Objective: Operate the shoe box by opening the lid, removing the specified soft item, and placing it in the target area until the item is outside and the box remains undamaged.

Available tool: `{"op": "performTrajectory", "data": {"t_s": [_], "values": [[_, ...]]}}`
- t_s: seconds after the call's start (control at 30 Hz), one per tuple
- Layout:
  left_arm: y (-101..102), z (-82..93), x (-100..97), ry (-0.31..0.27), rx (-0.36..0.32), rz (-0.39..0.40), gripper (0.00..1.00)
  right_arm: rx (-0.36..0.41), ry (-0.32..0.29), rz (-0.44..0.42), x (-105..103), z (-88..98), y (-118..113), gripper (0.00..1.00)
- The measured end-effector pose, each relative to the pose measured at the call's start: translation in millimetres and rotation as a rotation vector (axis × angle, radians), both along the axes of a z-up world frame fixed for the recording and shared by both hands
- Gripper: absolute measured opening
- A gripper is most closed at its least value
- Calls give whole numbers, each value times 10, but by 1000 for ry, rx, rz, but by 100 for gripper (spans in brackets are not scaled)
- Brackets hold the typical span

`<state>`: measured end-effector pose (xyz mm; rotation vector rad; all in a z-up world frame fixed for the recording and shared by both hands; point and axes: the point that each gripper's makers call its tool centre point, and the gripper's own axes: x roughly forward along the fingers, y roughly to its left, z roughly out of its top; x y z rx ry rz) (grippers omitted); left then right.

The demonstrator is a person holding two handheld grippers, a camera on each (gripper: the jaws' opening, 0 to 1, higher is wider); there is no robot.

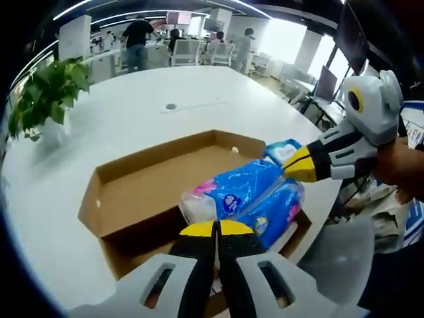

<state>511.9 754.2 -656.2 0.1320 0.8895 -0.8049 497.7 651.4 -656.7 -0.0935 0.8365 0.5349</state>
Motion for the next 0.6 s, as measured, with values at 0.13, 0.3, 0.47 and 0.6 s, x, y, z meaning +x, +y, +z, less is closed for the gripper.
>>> {"op": "performTrajectory", "data": {"t_s": [0.13,0.3,0.47,0.6], "values": [[-80,36,-4,-3,-6,-13,0,1,-6,-14,-12,26,-88,0],[-192,68,-13,-7,-12,-33,0,-1,-12,-31,-28,61,-189,0],[-311,125,-25,-10,-22,-50,0,-4,-21,-49,-35,102,-309,0],[-431,143,-35,-14,-24,-69,0,-7,-28,-64,-54,139,-422,0]]}}
